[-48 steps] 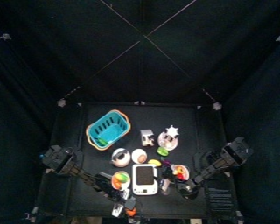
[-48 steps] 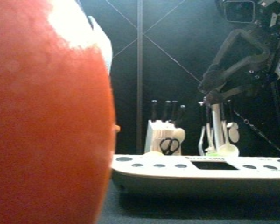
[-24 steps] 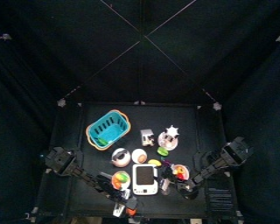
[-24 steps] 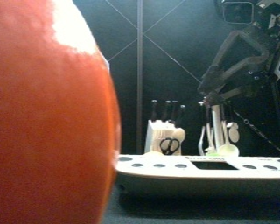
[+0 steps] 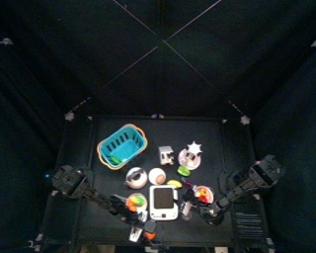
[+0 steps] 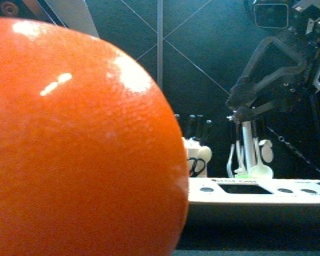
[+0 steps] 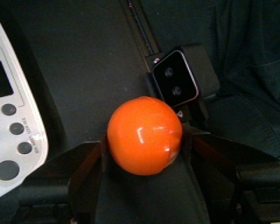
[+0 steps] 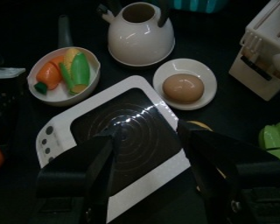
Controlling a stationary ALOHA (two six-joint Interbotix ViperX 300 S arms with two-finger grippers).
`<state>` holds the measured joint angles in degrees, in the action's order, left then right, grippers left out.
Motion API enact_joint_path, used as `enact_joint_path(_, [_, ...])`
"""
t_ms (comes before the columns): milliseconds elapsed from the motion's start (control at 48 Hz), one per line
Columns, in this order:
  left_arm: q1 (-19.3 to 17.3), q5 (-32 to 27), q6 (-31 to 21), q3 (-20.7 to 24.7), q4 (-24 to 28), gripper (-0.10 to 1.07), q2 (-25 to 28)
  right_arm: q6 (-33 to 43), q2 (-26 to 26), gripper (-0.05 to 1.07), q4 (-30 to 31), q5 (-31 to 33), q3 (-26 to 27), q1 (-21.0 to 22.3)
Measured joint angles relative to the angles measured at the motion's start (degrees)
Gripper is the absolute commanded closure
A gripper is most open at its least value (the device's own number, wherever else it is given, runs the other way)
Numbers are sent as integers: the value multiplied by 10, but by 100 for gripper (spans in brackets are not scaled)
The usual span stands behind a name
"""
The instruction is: Place orange onto stove
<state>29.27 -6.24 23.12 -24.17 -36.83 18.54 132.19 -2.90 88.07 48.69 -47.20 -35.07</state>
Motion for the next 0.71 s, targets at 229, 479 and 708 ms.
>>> enact_joint_path(229, [0, -9, 2, -12, 3, 17, -25, 0, 0, 15, 0, 0, 0, 1])
enact_joint_path(479, [-7, 0, 9, -50, 30, 17, -91, -3, 0, 15, 0, 2, -1, 1])
enact_joint_path(708, [-86, 61, 10, -64, 100, 17, -113, -3, -4, 15, 0, 11, -8, 1])
